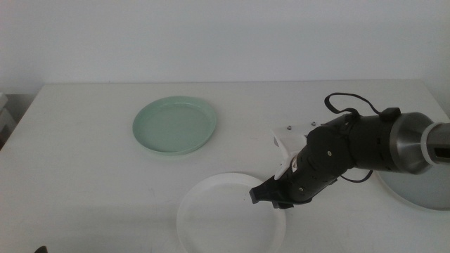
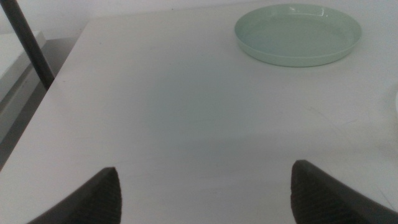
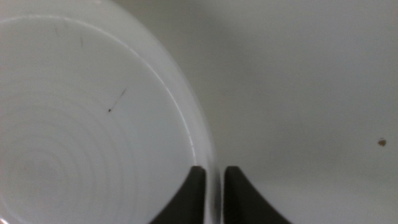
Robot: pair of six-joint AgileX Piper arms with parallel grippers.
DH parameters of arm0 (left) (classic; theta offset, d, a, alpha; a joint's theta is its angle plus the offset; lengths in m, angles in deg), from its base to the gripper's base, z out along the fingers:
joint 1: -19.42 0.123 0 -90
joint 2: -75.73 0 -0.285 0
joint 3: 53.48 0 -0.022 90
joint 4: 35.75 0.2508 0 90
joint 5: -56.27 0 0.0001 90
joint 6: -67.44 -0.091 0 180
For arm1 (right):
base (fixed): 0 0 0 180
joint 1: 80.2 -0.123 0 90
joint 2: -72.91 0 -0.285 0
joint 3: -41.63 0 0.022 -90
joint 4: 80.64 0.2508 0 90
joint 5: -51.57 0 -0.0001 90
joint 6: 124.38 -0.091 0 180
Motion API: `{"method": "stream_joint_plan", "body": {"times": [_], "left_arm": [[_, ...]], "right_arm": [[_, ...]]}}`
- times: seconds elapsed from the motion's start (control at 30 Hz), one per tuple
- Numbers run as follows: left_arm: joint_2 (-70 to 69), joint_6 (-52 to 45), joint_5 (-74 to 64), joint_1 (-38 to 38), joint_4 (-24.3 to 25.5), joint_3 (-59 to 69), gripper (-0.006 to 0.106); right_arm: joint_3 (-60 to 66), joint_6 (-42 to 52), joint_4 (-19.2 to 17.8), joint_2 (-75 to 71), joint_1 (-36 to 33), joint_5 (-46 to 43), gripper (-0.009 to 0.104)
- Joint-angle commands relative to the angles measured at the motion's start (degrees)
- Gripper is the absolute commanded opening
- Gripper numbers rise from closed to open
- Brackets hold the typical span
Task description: Stack the three bowls on top of each other.
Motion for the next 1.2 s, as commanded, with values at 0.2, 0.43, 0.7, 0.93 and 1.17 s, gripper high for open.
{"method": "stream_joint_plan", "body": {"times": [0.2,0.43,0.7,0.93,1.17], "left_arm": [[-0.8,0.5,4.0,0.1,-0.2,-0.3,0.105],[-0.8,0.5,4.0,0.1,-0.2,-0.3,0.105],[-0.8,0.5,4.0,0.1,-0.2,-0.3,0.105],[-0.8,0.5,4.0,0.1,-0.2,-0.3,0.105],[-0.8,0.5,4.0,0.1,-0.2,-0.3,0.105]], "right_arm": [[-1.3,0.1,-1.6,-8.2,2.2,-1.0,0.051],[-1.3,0.1,-7.1,-21.5,14.8,5.4,0.059],[-1.3,0.7,-11.7,-24.3,37.2,12.2,0.055],[-1.3,1.0,-8.7,-20.4,52.7,10.2,0.051],[-1.3,7.1,-3.6,-11.0,58.2,6.5,0.048]]}}
